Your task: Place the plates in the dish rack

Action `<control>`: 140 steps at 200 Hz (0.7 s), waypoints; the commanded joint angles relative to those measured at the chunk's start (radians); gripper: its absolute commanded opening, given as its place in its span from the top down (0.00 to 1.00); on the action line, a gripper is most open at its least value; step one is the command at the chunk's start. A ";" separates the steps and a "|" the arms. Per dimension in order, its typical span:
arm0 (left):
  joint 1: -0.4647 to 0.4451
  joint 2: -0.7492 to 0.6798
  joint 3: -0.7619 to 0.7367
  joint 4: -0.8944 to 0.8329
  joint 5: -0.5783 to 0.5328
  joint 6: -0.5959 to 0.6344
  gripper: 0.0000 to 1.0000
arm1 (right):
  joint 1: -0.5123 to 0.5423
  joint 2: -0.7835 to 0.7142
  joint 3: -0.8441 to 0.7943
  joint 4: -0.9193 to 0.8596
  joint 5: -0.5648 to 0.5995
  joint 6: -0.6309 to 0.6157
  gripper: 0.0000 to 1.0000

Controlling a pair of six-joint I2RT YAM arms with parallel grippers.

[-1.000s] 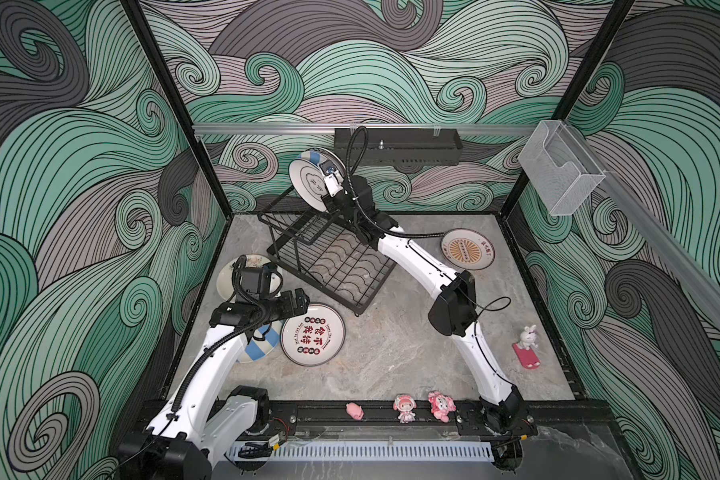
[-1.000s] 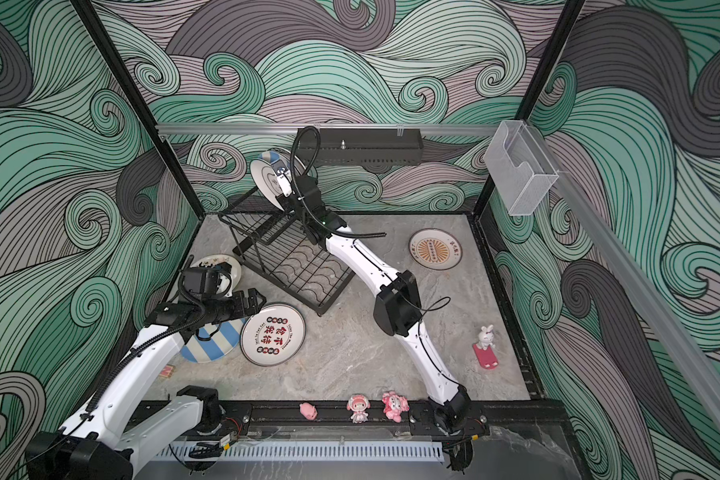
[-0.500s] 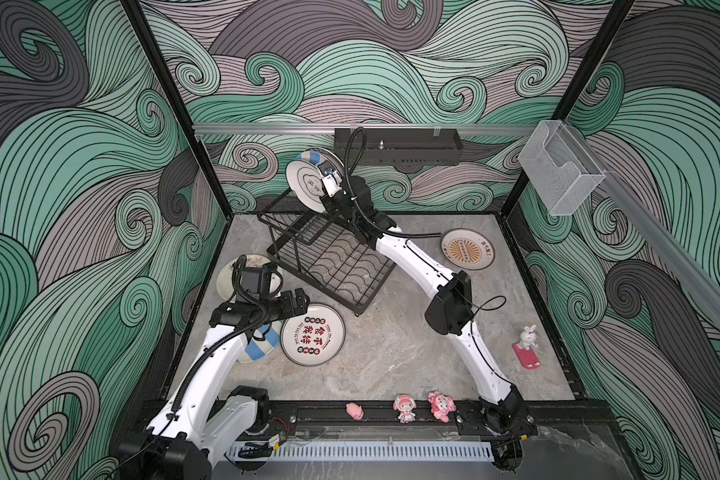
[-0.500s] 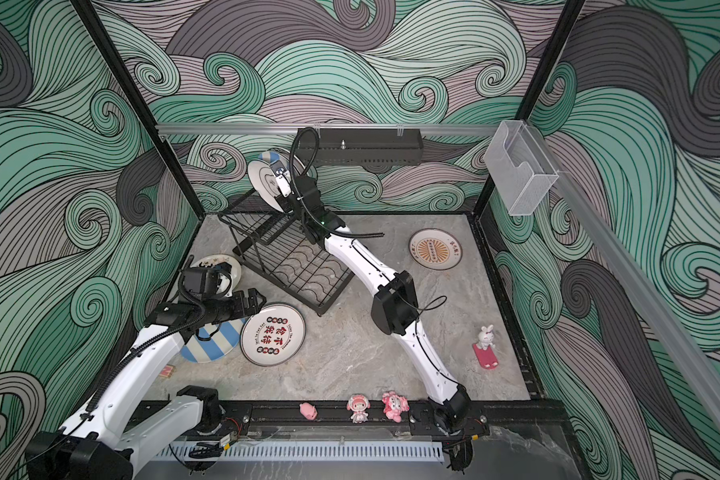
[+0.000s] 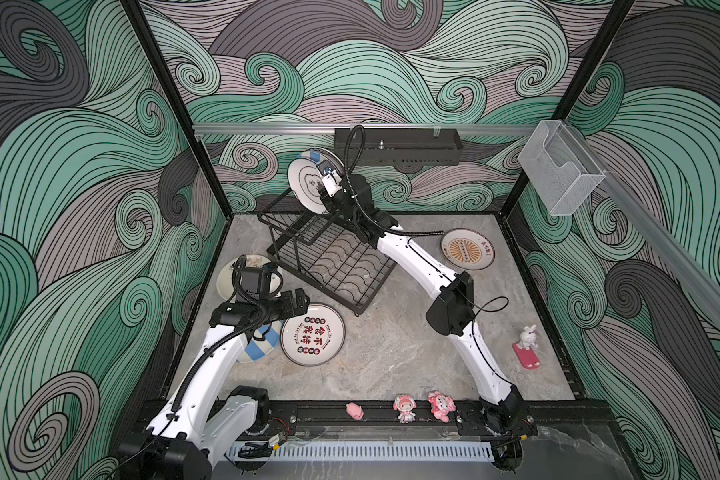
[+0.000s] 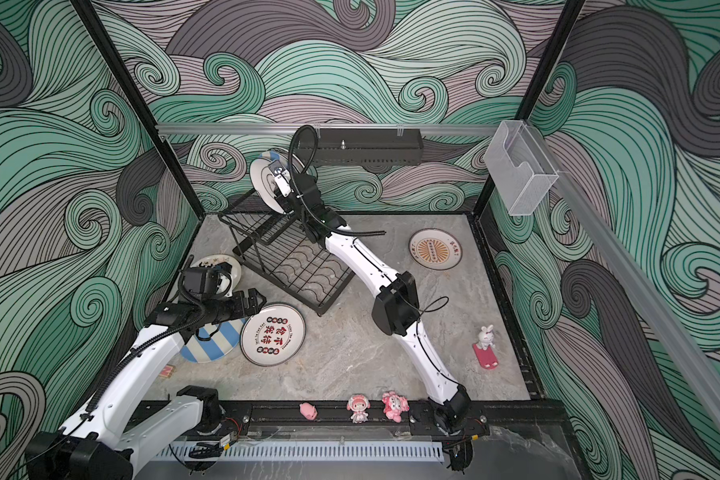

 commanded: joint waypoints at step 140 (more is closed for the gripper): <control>0.004 -0.061 0.010 0.077 0.126 0.004 0.01 | -0.014 -0.557 -0.565 -0.067 0.023 0.094 0.41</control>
